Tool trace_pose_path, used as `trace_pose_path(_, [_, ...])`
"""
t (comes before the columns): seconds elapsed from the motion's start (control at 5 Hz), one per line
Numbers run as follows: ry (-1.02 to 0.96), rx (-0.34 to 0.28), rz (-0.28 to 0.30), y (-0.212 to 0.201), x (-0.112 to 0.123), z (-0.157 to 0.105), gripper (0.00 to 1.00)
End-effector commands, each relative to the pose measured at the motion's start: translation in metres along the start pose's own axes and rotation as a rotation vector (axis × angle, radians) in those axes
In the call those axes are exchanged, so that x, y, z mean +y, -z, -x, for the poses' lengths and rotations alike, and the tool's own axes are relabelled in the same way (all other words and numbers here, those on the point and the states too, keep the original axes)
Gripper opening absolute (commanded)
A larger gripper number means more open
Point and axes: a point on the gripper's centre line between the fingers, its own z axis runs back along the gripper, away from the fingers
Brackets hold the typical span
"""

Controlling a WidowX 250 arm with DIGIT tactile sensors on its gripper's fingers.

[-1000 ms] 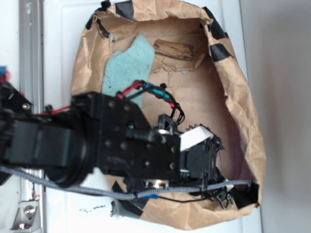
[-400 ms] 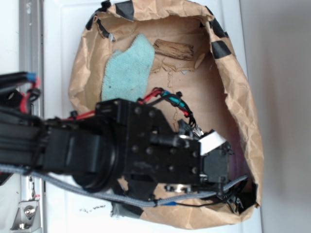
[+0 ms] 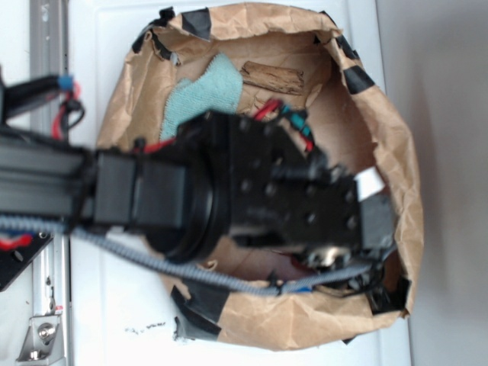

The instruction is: Grab the silver keys.

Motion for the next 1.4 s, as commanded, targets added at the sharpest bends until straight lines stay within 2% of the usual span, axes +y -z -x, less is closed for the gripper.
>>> trace_pose_path(0.0, [0.098, 0.122, 0.058, -0.139, 0.067, 0.012, 0.00])
trace_pose_path(0.2, [0.194, 0.171, 0.131, -0.174, 0.080, 0.024, 0.00])
trace_pose_path(0.4, [0.192, 0.073, 0.076, -0.155, 0.062, 0.025, 0.00])
trace_pose_path(0.6, [0.238, 0.003, 0.025, -0.140, 0.040, 0.019, 0.00])
trace_pose_path(0.8, [0.217, -0.045, 0.015, -0.132, 0.027, 0.006, 0.00])
trace_pose_path(1.2, [0.184, -0.103, 0.020, -0.127, 0.027, -0.002, 0.00])
